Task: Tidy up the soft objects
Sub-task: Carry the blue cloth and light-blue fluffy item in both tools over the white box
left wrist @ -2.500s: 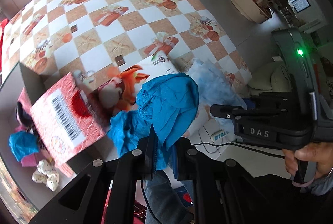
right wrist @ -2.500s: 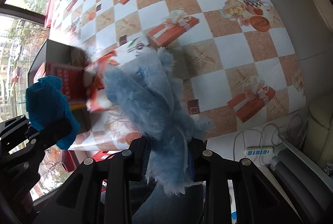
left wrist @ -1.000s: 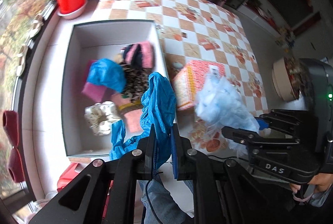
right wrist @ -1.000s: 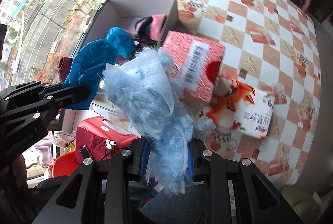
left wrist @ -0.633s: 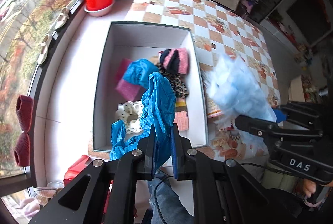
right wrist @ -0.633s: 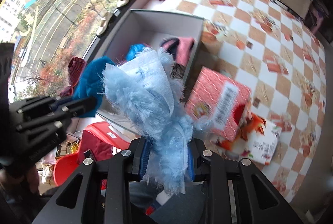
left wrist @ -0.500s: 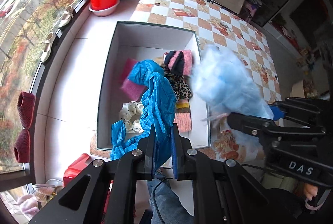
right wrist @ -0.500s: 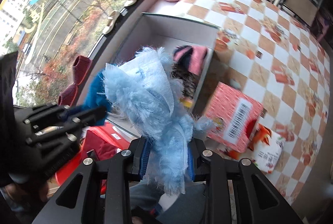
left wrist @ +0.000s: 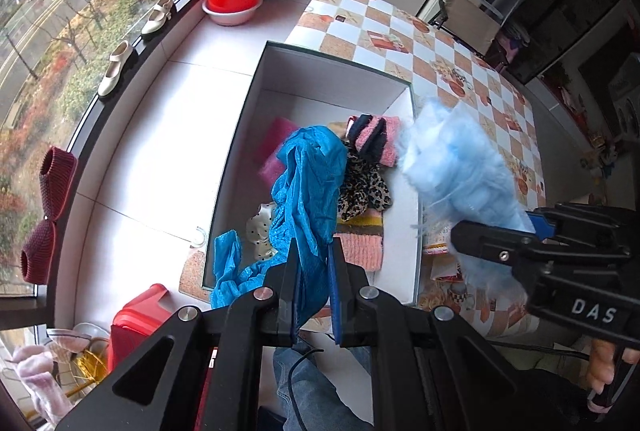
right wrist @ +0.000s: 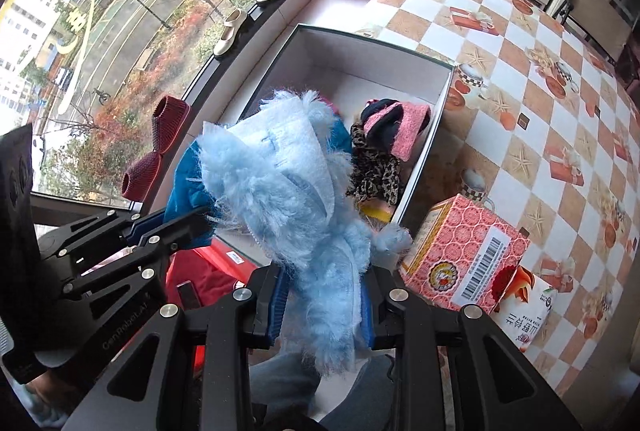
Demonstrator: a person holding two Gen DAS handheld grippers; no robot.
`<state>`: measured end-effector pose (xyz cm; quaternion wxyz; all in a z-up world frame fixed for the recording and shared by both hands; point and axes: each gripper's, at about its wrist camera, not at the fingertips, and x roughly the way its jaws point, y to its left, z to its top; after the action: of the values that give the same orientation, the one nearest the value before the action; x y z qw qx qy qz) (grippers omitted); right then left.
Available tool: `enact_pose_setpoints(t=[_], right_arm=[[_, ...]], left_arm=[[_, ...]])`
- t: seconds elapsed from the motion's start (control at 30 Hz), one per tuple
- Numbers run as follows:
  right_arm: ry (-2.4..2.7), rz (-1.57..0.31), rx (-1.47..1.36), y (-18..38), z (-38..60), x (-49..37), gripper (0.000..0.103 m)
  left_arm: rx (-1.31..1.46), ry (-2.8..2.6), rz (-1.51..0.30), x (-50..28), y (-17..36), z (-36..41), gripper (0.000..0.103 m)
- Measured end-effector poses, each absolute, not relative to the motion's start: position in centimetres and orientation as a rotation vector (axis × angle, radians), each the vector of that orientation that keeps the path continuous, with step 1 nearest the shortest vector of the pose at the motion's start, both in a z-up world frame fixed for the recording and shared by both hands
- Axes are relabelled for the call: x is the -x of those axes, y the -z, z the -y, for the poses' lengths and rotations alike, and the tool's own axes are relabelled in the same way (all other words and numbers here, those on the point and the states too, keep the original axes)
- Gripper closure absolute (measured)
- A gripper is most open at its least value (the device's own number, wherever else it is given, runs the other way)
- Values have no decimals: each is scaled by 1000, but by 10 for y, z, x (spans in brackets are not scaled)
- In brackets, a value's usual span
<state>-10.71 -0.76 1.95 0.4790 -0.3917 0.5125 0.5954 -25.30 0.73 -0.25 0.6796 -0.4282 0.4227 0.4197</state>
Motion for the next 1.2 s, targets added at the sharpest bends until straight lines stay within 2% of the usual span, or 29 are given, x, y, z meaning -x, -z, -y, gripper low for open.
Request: enact_pose_setpoints(t=[1.2], right_arm=[[-1446,-1321,962,-6,-10,108,73]], left_arm=[[974,-945,-1033,242,29,-22,91]])
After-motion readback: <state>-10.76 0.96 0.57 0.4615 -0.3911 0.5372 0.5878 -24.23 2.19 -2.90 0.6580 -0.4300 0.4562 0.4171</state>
